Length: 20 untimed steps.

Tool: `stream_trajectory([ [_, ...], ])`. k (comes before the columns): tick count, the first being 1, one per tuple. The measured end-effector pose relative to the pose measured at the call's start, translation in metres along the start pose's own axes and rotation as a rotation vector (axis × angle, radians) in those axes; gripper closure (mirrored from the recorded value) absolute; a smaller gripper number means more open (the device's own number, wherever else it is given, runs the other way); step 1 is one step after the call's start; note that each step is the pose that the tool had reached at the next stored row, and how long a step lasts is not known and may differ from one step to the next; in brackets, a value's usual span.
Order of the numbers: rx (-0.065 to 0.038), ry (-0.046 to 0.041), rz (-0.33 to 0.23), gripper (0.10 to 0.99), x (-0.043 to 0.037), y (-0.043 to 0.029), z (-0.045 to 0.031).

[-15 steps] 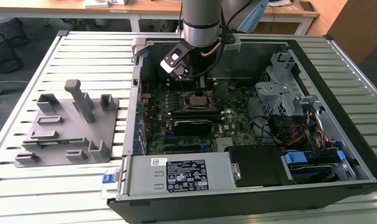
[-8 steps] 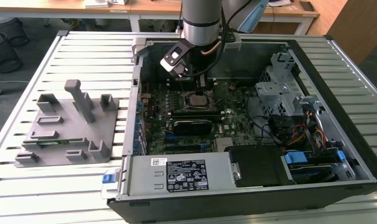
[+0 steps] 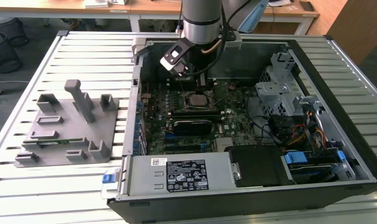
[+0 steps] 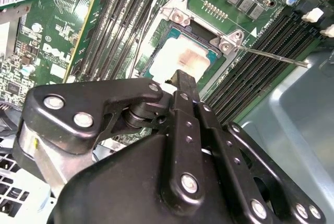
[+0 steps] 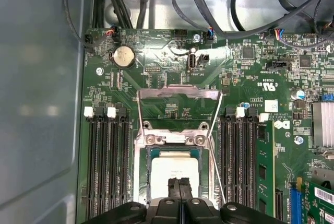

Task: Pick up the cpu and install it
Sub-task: 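Close the cpu cover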

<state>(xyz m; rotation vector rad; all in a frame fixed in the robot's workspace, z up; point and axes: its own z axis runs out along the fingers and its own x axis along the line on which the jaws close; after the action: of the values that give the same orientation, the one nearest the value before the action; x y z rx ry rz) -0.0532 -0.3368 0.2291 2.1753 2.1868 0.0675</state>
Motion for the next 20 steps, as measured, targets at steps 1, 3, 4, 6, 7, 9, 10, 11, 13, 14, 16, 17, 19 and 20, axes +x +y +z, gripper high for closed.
stream_trajectory([
  [1,0.0,0.0004,0.0,0.98,0.0,0.0,-0.0001],
  [3,0.0,0.0002,0.0,0.98,0.0,0.0001,-0.0005],
  [4,0.0,0.0001,0.0,0.98,0.0,0.0001,-0.0009],
  [6,0.0,0.0003,0.0,0.98,0.0,0.0001,-0.0017],
  [7,0.0,0.0003,0.0,0.98,0.0,0.0002,-0.0021],
  [9,0.0,0.0003,0.0,0.98,0.0,0.0002,-0.0031],
  [10,0.0,0.0002,0.0,0.98,0.0,0.0003,-0.0036],
  [11,0.0,0.0003,0.0,0.98,0.0,0.0003,-0.004],
  [13,0.0,0.0003,0.0,0.98,0.0,0.0004,-0.0049],
  [14,0.0,0.0003,0.0,0.98,0.0,0.0004,-0.0053],
  [16,0.0,0.0003,0.0,0.98,0.0,0.0005,-0.0061],
  [17,0.0,0.0004,0.0,0.98,0.0,0.0005,-0.0064],
  [19,0.0,0.0004,0.0,0.98,0.0,0.0005,-0.007],
  [20,0.0,0.0003,0.0,0.98,0.0,0.0005,-0.0072],
])
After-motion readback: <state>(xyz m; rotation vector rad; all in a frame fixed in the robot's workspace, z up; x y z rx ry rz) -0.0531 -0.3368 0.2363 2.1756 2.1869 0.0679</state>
